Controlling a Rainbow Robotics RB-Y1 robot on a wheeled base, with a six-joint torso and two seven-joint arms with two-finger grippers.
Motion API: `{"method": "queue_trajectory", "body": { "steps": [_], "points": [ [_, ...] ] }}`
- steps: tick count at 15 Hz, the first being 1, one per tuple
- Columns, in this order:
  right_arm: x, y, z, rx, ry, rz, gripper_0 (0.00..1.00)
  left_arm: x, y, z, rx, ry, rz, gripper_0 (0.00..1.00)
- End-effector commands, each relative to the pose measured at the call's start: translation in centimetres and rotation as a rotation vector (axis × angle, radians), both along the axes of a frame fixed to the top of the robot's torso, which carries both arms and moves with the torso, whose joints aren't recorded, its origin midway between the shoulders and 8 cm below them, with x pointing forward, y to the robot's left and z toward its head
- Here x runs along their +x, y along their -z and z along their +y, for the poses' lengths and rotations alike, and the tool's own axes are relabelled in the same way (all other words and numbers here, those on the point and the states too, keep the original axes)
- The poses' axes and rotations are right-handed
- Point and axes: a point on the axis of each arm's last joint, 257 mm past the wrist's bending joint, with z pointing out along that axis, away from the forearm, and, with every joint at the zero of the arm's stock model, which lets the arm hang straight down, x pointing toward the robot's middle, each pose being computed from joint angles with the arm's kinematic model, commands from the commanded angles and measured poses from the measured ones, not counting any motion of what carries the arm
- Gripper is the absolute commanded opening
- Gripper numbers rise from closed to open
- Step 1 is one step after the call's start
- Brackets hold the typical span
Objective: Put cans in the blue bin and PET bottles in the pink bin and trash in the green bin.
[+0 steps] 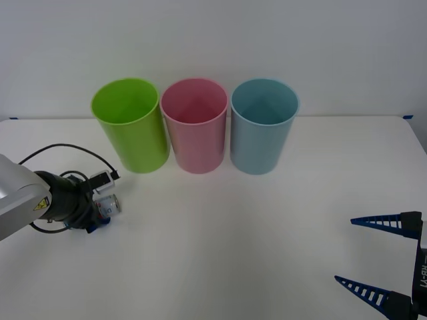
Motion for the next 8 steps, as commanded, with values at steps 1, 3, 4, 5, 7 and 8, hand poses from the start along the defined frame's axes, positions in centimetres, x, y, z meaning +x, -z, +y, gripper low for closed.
{"method": "queue_trajectory", "body": {
  "steps": [1, 3, 4, 5, 7, 8],
  "points": [
    [0.0, 0.0, 0.0, 0.000, 0.000, 0.000, 1.00, -0.2, 0.1, 0.8, 0.021, 0.008, 0.003, 0.00],
    [0.0, 0.0, 0.0, 0.000, 0.000, 0.000, 1.00, -0.8, 0.6, 1.4, 0.044, 0.021, 0.017, 0.00],
    [0.0, 0.0, 0.0, 0.000, 0.000, 0.000, 1.00, -0.9, 0.7, 1.5, 0.052, 0.029, 0.018, 0.00],
    [0.0, 0.0, 0.0, 0.000, 0.000, 0.000, 1.00, -0.8, 0.6, 1.8, 0.060, 0.037, 0.015, 0.00],
    [0.0, 0.0, 0.0, 0.000, 0.000, 0.000, 1.00, -1.2, 1.1, 1.8, 0.064, 0.047, 0.021, 0.00],
    [0.0, 0.0, 0.0, 0.000, 0.000, 0.000, 1.00, -1.2, 1.0, 1.9, 0.066, 0.046, 0.021, 0.00]
  ]
}}
